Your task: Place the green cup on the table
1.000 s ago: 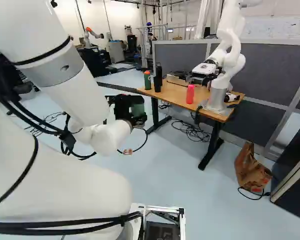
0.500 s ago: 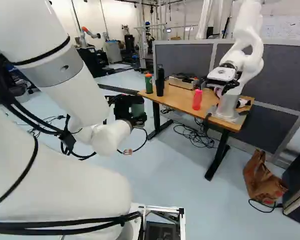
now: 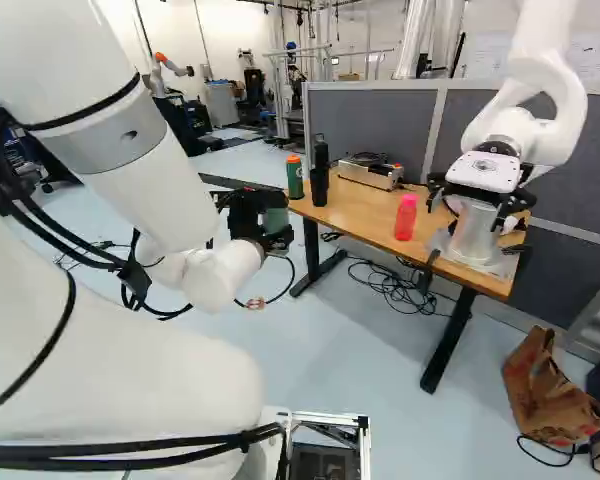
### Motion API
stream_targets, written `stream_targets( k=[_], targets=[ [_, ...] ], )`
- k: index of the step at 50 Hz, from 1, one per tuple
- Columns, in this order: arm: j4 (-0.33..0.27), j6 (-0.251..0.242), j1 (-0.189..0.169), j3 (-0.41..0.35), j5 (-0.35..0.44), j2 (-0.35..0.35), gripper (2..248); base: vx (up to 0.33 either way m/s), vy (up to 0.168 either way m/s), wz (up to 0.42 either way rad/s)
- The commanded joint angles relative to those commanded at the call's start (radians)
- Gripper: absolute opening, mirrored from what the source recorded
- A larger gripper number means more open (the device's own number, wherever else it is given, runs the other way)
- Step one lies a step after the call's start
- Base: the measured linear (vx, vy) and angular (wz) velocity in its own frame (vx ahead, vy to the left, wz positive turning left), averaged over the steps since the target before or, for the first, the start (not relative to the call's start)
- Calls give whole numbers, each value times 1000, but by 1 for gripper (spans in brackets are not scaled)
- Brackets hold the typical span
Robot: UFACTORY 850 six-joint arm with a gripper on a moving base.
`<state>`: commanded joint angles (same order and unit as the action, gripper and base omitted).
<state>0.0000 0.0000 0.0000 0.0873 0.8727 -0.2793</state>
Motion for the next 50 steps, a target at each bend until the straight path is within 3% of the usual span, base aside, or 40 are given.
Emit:
stream_targets(
  k=[11, 28, 50],
  targets=[
    [0, 0, 0, 29, 0, 34, 118, 214, 10, 30],
    [4, 0, -2, 94, 1, 108, 118, 7, -2, -7],
    [85, 0, -7, 212, 40, 233, 118, 0, 0, 0]
  ],
)
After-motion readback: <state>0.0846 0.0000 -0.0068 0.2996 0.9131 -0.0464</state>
